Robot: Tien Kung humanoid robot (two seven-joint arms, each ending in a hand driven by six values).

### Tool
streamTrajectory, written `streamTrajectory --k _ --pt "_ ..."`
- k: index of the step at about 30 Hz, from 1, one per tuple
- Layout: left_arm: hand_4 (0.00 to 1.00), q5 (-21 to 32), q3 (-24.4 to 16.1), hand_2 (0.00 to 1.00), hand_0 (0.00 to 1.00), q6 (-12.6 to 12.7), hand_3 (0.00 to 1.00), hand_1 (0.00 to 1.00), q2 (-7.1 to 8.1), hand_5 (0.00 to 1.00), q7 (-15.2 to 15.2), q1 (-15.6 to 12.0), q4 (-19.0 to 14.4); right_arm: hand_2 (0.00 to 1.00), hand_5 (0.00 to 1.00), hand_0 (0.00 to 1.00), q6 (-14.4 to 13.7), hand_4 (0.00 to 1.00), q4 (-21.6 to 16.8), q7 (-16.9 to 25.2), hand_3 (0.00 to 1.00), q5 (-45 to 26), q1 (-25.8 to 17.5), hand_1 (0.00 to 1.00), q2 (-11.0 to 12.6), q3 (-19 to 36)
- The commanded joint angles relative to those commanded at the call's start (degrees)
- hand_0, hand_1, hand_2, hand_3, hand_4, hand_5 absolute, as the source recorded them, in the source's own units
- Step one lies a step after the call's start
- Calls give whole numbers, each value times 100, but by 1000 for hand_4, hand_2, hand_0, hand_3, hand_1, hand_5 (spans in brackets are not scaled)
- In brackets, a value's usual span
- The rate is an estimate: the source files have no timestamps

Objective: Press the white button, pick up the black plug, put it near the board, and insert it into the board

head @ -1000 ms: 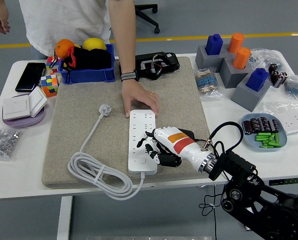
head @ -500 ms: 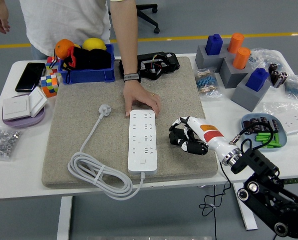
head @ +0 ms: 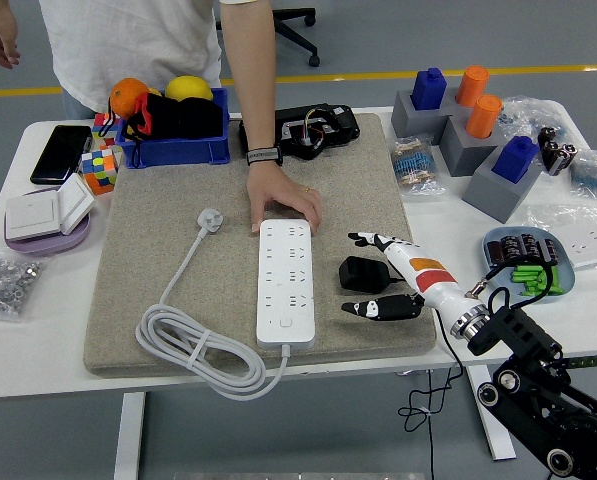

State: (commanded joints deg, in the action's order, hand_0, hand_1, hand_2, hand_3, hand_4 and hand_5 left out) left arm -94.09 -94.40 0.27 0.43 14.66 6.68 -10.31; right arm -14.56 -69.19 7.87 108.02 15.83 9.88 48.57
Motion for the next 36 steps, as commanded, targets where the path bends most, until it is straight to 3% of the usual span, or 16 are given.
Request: streamTrajectory --k 5,6,11,12,17,18,29,30,35,36 --pt "592 -14 4 512 466 -3 577 495 0 268 5 4 0 842 346 865 -281 998 478 376 869 -285 137 862 -70 -131" --pt "592 -18 3 512 466 -4 577 495 0 269 6 3 0 769 233 788 -318 916 541 446 793 -327 157 787 -79 -146" --pt "592 -5 18 512 466 -5 577 495 1 269 5 12 0 769 233 788 -489 916 803 743 793 -456 235 787 -134 -161" --pt "591 -5 10 512 466 -4 577 495 1 271 6 11 0 715 165 743 -511 826 824 779 742 -476 239 731 -141 -158" --pt "591 4 8 512 466 -4 577 495 2 271 5 12 0 715 165 743 -509 826 892 809 742 -483 271 731 -162 -181" --pt "591 4 13 511 466 -4 577 495 3 271 4 13 0 653 141 613 -480 787 906 797 655 -484 277 635 -168 -189" --pt "591 2 26 511 466 -4 577 495 -1 269 7 22 0 605 106 563 -372 757 1134 908 625 -624 410 603 -237 -304" --pt "591 4 27 512 466 -4 577 495 -1 271 7 21 0 540 79 487 -385 725 1130 936 606 -633 411 513 -237 -306" --pt "591 30 24 512 466 -2 577 495 -1 271 7 17 0 540 79 487 -452 725 1104 1068 606 -649 415 513 -221 -334" --pt "591 24 23 512 466 -2 577 495 -2 270 7 19 0 400 2 436 -462 717 1099 1085 558 -651 413 378 -215 -334"
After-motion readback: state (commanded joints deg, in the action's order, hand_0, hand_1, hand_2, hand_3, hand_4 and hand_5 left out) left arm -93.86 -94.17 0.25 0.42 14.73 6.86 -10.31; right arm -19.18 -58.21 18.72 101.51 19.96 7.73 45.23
